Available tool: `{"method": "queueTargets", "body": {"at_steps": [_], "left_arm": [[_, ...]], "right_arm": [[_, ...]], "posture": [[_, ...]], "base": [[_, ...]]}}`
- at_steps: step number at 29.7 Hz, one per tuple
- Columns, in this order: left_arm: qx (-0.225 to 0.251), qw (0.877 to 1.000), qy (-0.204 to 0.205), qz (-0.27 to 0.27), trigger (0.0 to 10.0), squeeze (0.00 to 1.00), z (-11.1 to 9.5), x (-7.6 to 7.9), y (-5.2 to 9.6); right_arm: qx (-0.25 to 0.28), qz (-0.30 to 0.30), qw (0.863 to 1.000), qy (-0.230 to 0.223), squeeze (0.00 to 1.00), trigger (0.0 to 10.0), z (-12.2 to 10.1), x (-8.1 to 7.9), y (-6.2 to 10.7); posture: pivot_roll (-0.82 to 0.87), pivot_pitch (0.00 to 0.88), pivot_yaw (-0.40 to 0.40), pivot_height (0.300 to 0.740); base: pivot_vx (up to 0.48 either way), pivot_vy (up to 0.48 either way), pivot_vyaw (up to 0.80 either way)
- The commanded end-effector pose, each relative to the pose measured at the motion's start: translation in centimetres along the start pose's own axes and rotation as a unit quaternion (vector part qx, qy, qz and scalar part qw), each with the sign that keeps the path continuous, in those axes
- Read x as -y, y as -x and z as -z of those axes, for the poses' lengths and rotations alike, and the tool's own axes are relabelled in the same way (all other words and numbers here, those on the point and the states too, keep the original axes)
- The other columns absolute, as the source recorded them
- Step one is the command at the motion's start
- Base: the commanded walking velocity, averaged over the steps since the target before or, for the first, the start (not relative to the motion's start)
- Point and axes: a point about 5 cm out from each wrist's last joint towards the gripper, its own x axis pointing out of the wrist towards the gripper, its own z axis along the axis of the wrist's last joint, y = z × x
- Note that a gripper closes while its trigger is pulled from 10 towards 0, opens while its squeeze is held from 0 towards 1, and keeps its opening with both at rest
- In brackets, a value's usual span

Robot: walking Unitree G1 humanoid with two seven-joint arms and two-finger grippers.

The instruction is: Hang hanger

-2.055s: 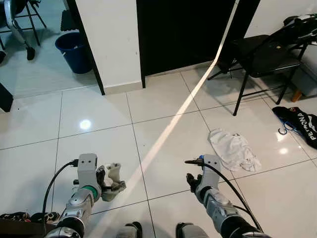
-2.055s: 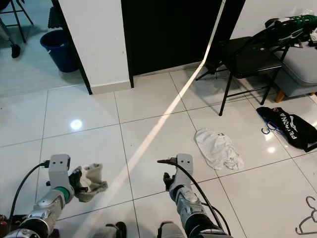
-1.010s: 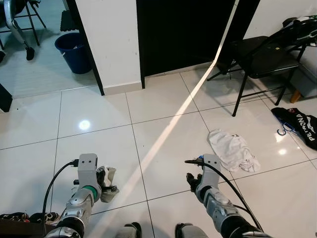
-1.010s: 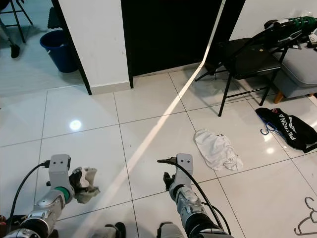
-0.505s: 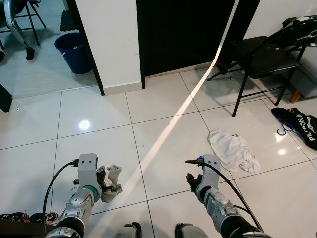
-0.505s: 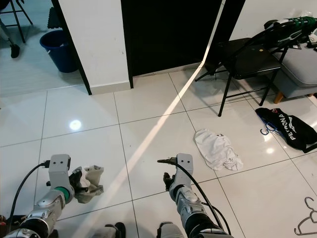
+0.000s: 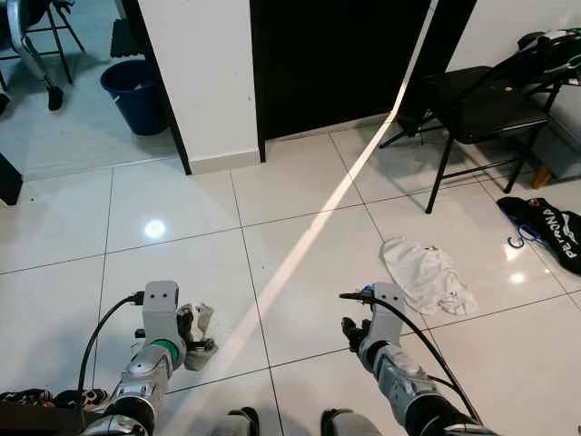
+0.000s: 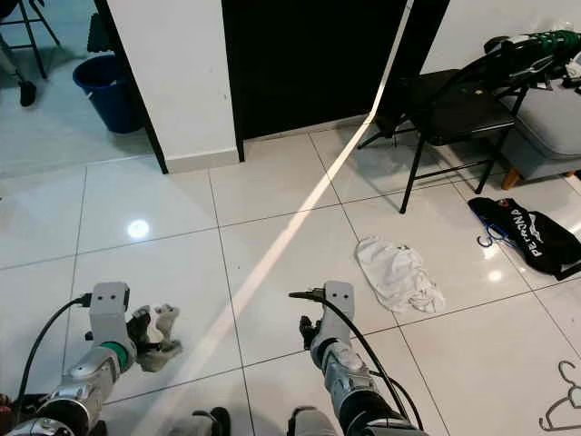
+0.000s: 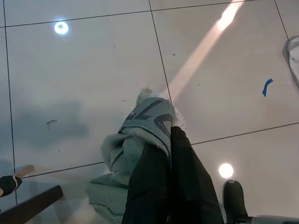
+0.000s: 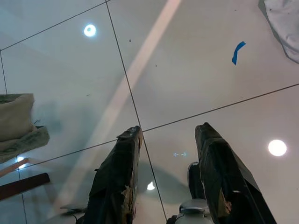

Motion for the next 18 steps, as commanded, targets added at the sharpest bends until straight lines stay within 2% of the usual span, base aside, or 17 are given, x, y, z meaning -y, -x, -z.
{"method": "queueTargets", "body": {"at_steps": [1,18], "left_arm": [[-0.011,1.0,0.0,-0.002,10.0,0.0,0.42,-0.36,0.14],[-0.012,1.0,0.003,-0.003,10.0,0.0,0.36,-0.38,0.11]], "right_arm": [[-0.012,0.003,1.0,-0.007,0.0,10.0,0.59,0.09,0.11],[-0.011,0.004,1.0,-0.01,0.0,10.0,0.48,0.1,0.09]], "posture": [[0.02,0.102,0.059,0.74],[0.03,0.101,0.059,0.74]], "base": [[0.0,0.0,0.0],[0.0,0.0,0.0]]}}
